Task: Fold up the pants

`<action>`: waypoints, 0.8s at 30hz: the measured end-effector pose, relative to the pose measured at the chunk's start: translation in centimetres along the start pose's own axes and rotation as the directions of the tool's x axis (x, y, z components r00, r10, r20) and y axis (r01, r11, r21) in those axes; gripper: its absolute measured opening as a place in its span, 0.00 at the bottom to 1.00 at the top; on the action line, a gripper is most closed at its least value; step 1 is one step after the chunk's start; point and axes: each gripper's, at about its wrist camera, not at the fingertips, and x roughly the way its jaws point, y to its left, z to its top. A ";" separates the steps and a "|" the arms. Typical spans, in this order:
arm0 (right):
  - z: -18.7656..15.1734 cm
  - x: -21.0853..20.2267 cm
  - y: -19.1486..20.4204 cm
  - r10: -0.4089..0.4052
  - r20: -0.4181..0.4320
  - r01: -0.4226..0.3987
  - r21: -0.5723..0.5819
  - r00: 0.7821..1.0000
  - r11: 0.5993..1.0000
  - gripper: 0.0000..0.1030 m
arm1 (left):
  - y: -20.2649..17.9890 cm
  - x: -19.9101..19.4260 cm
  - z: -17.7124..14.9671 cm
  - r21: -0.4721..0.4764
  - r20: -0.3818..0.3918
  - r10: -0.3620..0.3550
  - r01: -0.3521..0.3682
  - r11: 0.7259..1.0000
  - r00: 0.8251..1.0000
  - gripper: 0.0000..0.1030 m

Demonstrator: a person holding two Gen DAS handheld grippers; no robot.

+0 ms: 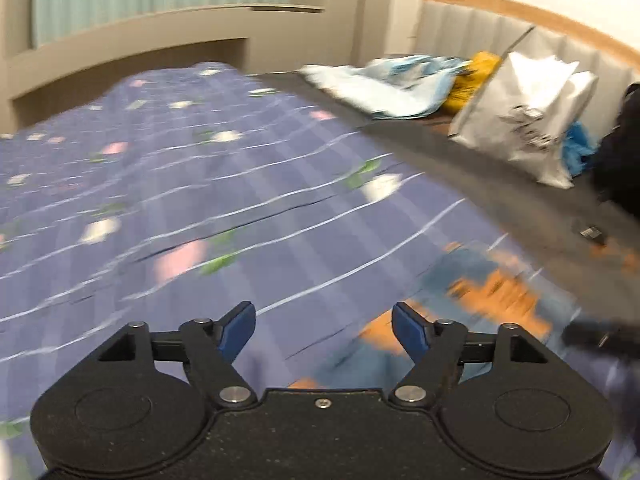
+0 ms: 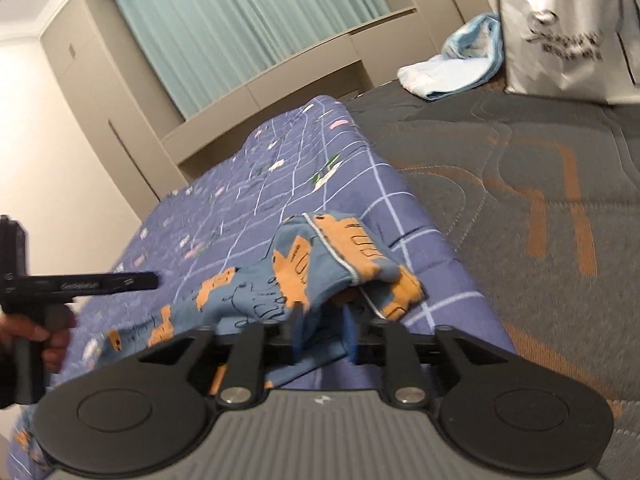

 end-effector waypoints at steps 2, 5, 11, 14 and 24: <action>-0.1 -0.4 -0.9 0.012 0.023 -0.013 0.041 1.000 0.999 0.41 | -1.8 2.1 1.1 -0.016 0.000 -0.068 0.068 0.998 0.998 0.78; 0.0 -0.5 -2.0 0.036 0.056 -0.041 0.089 0.998 0.995 0.43 | -4.0 5.1 2.4 -0.032 -0.019 -0.140 0.139 0.990 0.990 0.79; 0.1 0.2 -3.4 0.073 0.082 -0.085 0.154 0.994 0.984 0.44 | -6.7 9.4 3.5 -0.056 -0.105 -0.219 0.214 0.975 0.970 0.73; 0.0 0.5 -3.6 0.086 0.090 -0.100 0.169 0.992 0.981 0.42 | -7.2 9.9 3.4 -0.052 -0.118 -0.235 0.230 0.972 0.965 0.57; -0.9 -1.5 -2.4 0.024 0.174 -0.047 0.125 0.984 0.991 0.07 | -9.5 9.3 3.4 0.027 -0.129 -0.222 0.227 0.973 0.967 0.20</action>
